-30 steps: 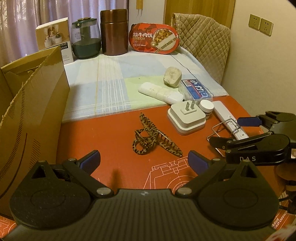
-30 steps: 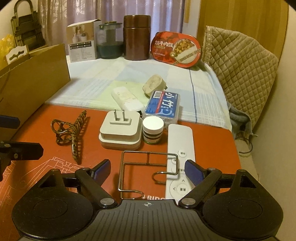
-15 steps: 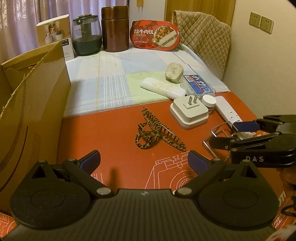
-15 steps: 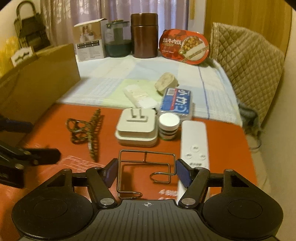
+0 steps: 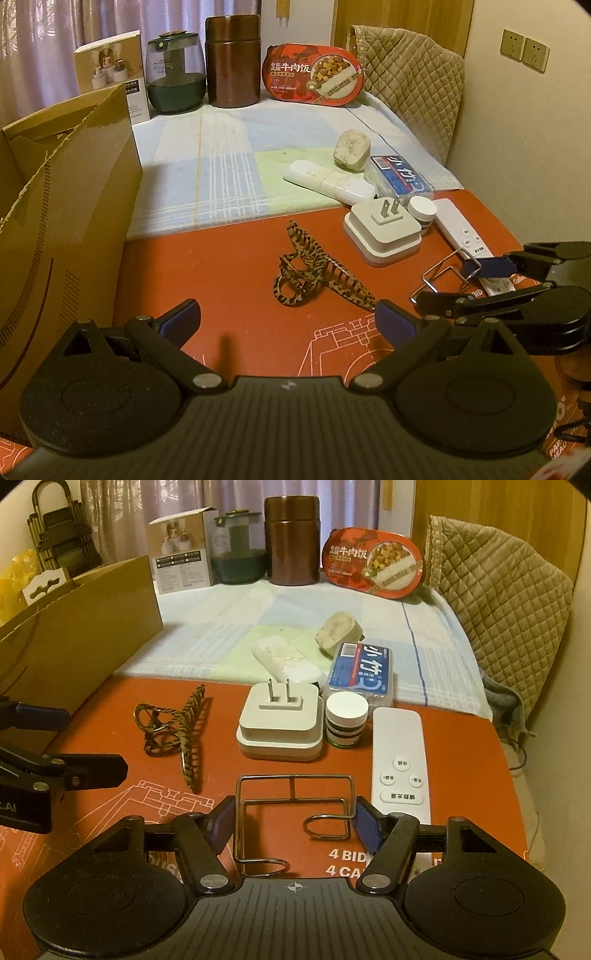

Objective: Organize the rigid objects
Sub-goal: 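Move the right gripper to the wire rack while the left approaches the leopard clip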

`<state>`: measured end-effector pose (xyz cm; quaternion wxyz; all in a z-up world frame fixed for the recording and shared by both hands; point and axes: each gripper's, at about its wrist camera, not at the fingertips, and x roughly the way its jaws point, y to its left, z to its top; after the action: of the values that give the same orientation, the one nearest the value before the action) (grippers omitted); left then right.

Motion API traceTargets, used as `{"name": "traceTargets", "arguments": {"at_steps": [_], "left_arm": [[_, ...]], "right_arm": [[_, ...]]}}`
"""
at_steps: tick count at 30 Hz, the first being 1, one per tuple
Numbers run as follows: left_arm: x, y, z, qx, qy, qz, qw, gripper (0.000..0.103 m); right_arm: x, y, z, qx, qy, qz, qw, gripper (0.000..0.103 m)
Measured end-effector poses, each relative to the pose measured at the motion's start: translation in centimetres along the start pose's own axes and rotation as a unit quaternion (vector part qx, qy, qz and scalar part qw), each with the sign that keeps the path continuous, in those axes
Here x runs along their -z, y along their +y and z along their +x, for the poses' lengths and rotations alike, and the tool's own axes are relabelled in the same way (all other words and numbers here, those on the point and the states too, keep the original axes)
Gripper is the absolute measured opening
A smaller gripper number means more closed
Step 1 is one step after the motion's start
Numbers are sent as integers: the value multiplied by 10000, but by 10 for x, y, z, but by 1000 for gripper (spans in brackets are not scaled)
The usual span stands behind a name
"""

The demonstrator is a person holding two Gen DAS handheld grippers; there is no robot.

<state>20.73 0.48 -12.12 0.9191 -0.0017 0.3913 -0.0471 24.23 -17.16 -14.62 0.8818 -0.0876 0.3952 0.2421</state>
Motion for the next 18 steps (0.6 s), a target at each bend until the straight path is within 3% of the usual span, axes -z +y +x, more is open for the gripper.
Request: {"name": "traceTargets", "arguments": {"at_steps": [18], "left_arm": [[2,-2,8,42,18,-35,10000,99]], "right_arm": [[-6,2,2,95,-139,-173,9997,65]]}}
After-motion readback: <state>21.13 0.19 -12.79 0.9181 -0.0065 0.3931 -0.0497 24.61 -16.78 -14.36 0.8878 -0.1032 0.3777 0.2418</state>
